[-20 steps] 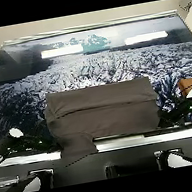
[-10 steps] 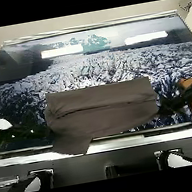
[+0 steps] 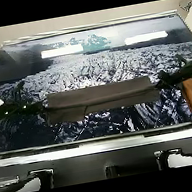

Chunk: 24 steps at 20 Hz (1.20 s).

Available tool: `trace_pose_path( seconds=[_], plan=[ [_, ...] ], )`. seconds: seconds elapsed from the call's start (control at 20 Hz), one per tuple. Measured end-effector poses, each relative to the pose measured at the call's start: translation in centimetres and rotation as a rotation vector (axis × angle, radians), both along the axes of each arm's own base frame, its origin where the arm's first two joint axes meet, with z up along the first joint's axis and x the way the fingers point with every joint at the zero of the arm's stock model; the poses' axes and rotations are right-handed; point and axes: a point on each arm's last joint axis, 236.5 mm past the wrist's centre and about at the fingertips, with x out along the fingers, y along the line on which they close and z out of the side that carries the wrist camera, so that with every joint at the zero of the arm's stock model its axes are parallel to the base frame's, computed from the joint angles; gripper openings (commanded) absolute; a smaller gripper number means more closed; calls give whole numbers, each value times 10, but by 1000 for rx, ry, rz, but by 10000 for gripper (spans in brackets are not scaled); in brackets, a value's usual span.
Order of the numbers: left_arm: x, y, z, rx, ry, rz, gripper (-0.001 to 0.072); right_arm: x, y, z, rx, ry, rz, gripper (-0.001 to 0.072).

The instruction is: Fold the clothes and pants, and hang the long-sleeved shirts on hangers.

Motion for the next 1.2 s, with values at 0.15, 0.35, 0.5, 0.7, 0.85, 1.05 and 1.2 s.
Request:
trace_pose_path(
  seconds=[0.15, 0.35, 0.5, 0.7, 0.85, 1.05, 1.2],
  plan=[
    [34, 3, -5, -11, -8, 25, 23, 25, 4, -13, -20, -17, -1, 45],
    [63, 5, -18, -28, 9, 63, 24, 43, 14, -34, -29, -22, 8, 46],
    [75, 6, -28, -32, 15, 84, 24, 47, 17, -44, -30, -17, 6, 46],
    [85, 8, -34, -30, 7, 110, 25, 50, 18, -47, -31, -16, 0, 48],
    [89, 9, -34, -28, 1, 119, 406, 52, 17, -45, -33, -17, -14, 394],
    [89, 11, -30, -34, 7, 121, 636, 48, 9, -33, -27, -2, -10, 703],
    [97, 21, -10, -30, -39, 126, 636, 42, -16, -32, -19, 21, -50, 709]
  ],
)
